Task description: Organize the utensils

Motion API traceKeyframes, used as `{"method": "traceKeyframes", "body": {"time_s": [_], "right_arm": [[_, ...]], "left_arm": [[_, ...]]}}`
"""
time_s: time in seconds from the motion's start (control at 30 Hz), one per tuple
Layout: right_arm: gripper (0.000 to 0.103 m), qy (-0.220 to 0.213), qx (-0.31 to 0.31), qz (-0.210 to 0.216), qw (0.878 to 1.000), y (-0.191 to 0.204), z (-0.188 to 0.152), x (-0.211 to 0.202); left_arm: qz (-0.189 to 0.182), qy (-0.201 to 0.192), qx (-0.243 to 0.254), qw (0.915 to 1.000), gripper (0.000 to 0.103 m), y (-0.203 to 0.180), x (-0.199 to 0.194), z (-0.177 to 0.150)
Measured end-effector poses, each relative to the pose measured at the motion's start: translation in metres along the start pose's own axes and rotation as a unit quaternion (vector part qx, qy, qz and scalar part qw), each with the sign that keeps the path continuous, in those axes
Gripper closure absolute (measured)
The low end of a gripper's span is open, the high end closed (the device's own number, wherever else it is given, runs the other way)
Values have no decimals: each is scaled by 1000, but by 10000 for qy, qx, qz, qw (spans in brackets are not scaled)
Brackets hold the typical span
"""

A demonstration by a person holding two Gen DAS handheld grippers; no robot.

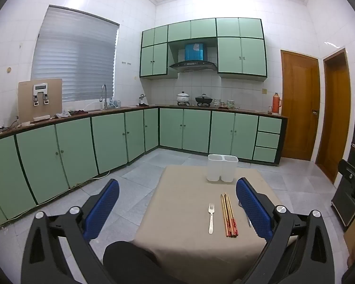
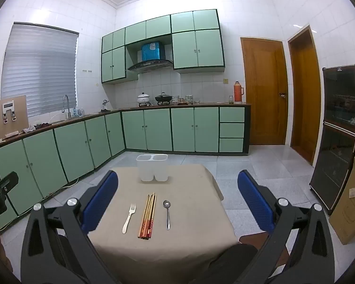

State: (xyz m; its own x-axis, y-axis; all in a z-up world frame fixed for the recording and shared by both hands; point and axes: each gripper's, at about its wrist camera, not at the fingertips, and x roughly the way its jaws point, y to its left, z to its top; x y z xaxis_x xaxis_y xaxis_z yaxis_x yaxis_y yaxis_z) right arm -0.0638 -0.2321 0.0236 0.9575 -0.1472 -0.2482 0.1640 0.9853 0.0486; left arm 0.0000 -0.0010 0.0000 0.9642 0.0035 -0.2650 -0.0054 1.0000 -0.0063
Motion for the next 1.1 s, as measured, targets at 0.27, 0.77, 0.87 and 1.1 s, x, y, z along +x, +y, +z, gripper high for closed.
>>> {"method": "traceKeyframes", "body": {"time_s": [0.27, 0.77, 0.87, 1.1], "right_arm": [[5, -20, 12, -4, 10000, 1, -1, 0], [5, -54, 10, 10, 10000, 3, -1, 1], [5, -55, 7, 19, 10000, 2, 4, -4], [5, -53, 2, 40, 10000, -2, 10, -8]], "left_arm": [[13, -6, -36, 10000, 6, 2, -2, 2], [37, -2, -38, 10000, 6, 2, -3, 5], [40, 2, -38, 10000, 6, 3, -4, 6], [43, 8, -27, 10000, 6, 4, -2, 8]]}}
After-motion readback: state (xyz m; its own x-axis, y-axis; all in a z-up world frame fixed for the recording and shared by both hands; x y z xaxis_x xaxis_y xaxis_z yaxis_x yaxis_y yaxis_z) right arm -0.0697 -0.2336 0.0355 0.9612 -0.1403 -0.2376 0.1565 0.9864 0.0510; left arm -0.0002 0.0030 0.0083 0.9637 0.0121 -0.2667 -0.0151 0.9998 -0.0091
